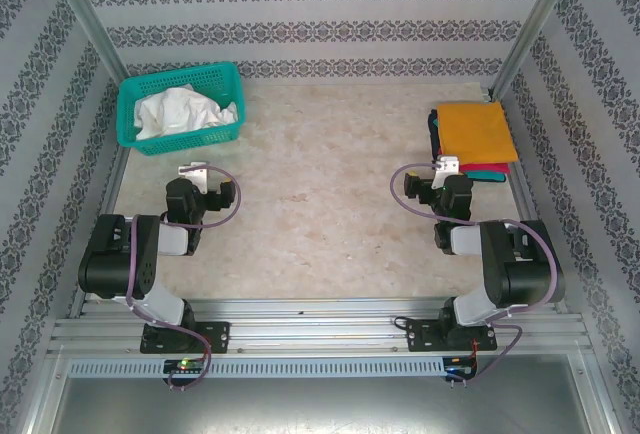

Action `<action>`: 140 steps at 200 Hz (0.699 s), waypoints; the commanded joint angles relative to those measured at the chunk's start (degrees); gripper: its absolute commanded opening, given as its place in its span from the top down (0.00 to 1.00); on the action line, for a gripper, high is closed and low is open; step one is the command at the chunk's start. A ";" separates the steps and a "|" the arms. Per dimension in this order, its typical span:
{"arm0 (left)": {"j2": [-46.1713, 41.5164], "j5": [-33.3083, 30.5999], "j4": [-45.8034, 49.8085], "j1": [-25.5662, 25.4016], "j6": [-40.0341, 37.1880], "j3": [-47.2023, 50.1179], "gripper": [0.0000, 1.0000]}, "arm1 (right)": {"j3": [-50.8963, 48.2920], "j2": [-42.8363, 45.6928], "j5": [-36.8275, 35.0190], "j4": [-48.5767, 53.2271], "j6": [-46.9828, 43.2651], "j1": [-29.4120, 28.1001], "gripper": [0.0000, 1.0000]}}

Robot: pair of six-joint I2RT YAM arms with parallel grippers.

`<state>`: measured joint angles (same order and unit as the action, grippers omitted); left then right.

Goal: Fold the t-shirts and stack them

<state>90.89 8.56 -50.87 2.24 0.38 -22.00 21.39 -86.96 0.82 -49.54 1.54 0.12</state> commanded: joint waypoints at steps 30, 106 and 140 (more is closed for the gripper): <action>-0.07 0.50 -2.12 0.04 -0.73 -0.41 0.00 | 0.94 0.46 -0.90 -0.91 -0.07 -0.53 0.02; -0.10 0.15 -2.00 0.04 -0.57 -0.50 0.00 | 1.02 0.43 -0.63 -0.82 -0.07 -0.38 0.02; -0.16 -1.73 -2.15 0.05 -0.03 -0.39 0.00 | 1.06 0.39 -0.60 -0.83 -0.03 -0.39 0.02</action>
<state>90.89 8.34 -50.89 2.24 0.40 -22.00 21.39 -86.96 0.71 -49.54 1.54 0.12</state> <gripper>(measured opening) 0.998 0.982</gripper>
